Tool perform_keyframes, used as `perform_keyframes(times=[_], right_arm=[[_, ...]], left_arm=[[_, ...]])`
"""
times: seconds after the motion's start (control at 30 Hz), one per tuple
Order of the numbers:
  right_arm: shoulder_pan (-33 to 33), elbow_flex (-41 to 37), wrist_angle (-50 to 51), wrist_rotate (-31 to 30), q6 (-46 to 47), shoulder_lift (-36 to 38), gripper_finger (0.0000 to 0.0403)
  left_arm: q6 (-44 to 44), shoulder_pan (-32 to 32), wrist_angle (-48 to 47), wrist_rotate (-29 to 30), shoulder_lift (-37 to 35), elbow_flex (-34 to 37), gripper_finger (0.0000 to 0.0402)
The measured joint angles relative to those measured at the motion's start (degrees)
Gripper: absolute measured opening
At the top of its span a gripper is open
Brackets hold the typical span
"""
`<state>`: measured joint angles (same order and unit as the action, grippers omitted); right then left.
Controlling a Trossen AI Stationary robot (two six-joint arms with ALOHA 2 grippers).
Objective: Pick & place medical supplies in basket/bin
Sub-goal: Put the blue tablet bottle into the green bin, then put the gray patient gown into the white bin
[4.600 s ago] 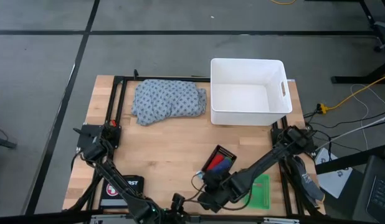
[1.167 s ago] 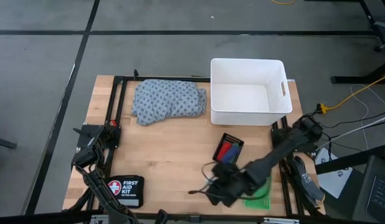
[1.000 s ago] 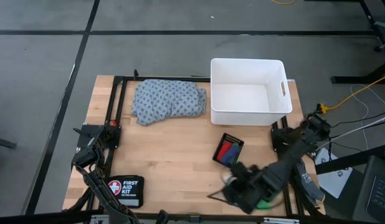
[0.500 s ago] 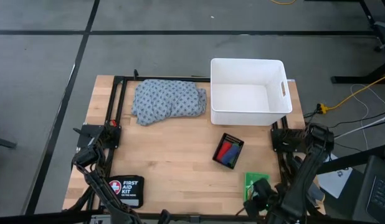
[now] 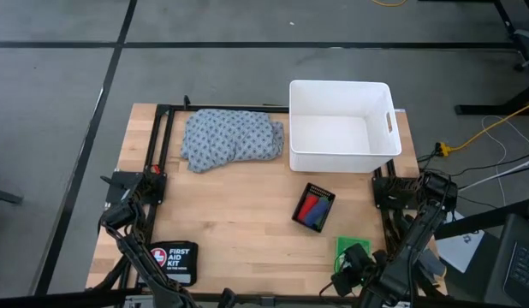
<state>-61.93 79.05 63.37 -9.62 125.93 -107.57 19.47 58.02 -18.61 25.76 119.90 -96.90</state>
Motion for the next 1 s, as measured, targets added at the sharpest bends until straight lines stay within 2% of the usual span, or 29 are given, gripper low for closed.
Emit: perform_keyframes(times=[0.47, 0.6, 0.7, 0.8, 0.9, 1.0], right_arm=[[0.1, 0.0, -0.3, -5.4, -1.5, 0.0, 0.0190], [0.2, 0.0, -2.0, -12.8, -1.9, 0.7, 0.0195], [0.7, 0.0, -2.9, -17.6, -3.4, 2.5, 0.0195], [1.4, 0.0, -5.3, -24.1, -6.3, 4.4, 0.0192], [2.5, 0.0, -10.6, -31.2, -12.2, 5.7, 0.0190], [4.1, 0.0, -19.0, -35.5, -22.0, 6.7, 0.0190]], left_arm=[[-0.1, 0.0, 0.5, 0.0, 0.0, 0.0, 0.0184], [-2.8, 0.2, 0.9, 2.1, -0.2, 0.0, 0.0184], [-2.3, 0.3, -3.6, 6.3, -1.5, 0.1, 0.0184], [-1.4, -0.4, -6.8, 7.4, -3.6, 0.1, 0.0184], [-1.5, -1.2, -9.5, 8.2, -4.9, 0.0, 0.0184], [1.6, -2.2, -16.1, 11.1, -5.7, 0.0, 0.0184]])
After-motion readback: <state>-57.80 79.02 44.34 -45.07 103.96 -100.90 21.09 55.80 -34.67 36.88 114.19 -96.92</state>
